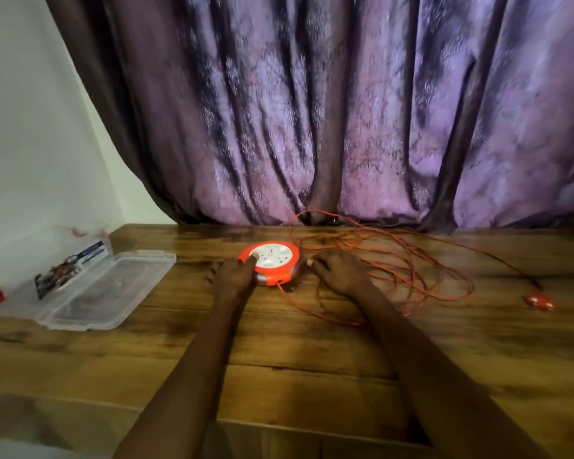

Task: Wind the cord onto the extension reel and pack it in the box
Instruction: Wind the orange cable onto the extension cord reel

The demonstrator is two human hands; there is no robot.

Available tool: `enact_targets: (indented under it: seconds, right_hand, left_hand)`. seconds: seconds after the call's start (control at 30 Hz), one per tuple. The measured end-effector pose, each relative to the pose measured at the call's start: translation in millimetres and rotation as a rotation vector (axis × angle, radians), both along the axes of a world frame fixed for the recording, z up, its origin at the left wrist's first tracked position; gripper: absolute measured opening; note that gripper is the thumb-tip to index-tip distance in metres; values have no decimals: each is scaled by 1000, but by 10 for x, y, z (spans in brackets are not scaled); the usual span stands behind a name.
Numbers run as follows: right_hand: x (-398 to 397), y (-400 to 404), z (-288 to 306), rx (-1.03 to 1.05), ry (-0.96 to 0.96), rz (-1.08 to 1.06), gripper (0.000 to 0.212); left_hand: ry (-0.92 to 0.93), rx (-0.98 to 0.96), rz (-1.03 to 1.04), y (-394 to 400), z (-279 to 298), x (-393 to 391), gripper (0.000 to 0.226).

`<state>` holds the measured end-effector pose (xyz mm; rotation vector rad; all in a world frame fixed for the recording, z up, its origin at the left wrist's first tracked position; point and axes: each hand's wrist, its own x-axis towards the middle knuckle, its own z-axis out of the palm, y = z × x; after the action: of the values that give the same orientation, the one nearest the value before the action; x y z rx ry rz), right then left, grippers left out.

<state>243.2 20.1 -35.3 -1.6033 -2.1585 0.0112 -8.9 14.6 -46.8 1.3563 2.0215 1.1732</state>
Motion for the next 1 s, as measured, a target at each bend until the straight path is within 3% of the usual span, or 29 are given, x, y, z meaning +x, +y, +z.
enact_targets:
  seconds: [0.07,0.17,0.23,0.3,0.43,0.6,0.77,0.9,1.0]
  right_hand:
    - [-19,24,-5,50,50,63,47]
    - [-18,74,-22,11,111,83,53]
    - [14,127,-30,-54,219,57,54]
    - [45,166,-30,-122,410,91,47]
    - [76,258,-68,-106,870,178,20]
    - [138,279,102,-81,1311,123,28]
    - [269,319,204,-73,1385,187,29]
    - [315,408,129,-52,1477,76,43]
    - [313,372,108,-11,1448,81,34]
  left_hand:
    - [-301,98,-61,17,72,30,51]
    - [-609,223,-151,40,205,185,21]
    - [-747,305,-200,49,311,314,30]
    - [-771,359,-236,121,367,385,38]
    - [-770,386,-271,279,449,495,34]
    - [-975,369,-372,368,465,700,31]
    - [-968,340,-471,421,385,821,50]
    - [-813,297,-561,347,336,829,17]
    - [-800,257,-593,314,344,806,7]
